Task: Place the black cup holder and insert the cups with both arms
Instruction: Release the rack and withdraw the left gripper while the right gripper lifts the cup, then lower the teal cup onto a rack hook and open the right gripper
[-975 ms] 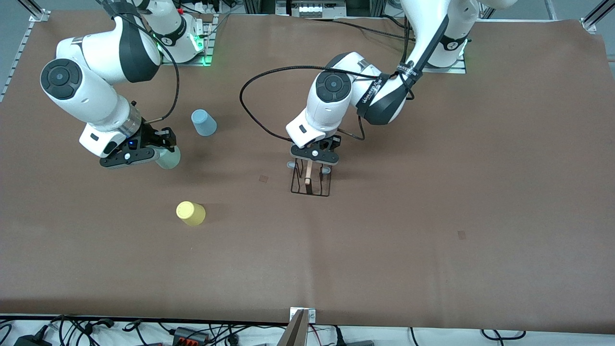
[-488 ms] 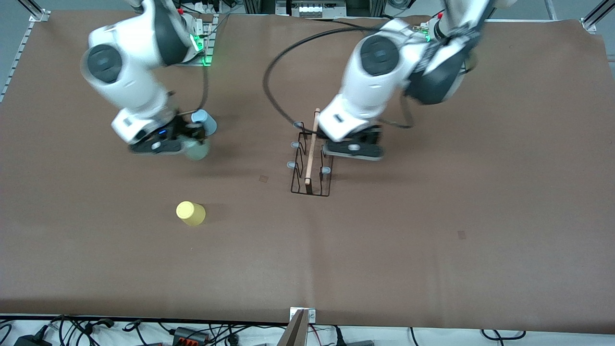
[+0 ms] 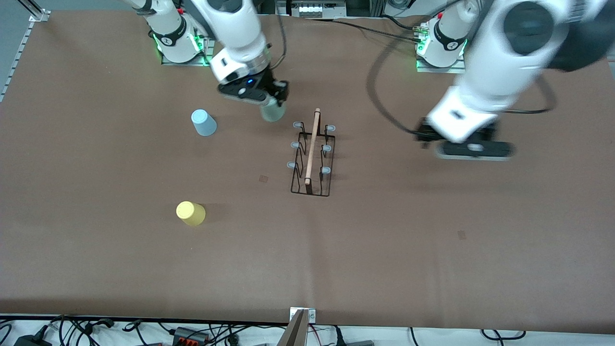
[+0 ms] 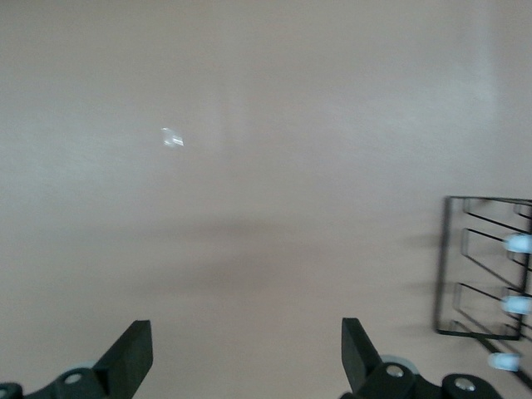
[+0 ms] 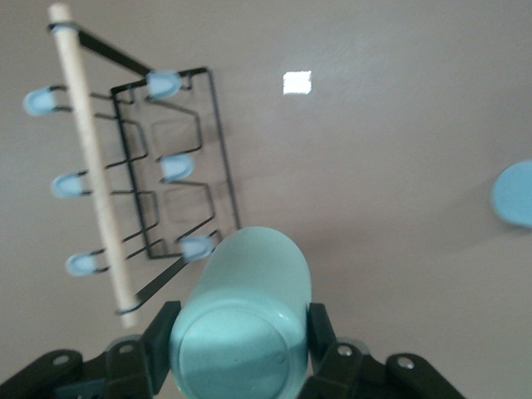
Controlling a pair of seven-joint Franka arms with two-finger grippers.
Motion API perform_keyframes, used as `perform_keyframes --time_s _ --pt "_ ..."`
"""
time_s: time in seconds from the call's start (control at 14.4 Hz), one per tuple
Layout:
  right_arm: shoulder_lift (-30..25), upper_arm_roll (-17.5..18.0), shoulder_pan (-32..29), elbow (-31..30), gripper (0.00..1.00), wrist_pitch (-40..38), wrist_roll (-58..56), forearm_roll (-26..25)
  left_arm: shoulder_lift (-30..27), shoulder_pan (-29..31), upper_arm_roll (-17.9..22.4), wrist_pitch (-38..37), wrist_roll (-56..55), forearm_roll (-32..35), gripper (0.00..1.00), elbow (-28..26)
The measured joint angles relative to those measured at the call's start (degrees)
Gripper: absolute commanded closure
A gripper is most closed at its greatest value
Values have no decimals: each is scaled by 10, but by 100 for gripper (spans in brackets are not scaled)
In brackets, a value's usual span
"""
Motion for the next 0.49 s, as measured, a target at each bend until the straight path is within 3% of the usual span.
perform_keyframes --time_s 0.21,0.49 --pt "21 2 16 0 100 43 17 -1 -20 83 11 -1 52 -72 0 -1" --pt "61 1 24 -1 100 87 22 -28 -70 122 24 5 147 -83 0 -49"
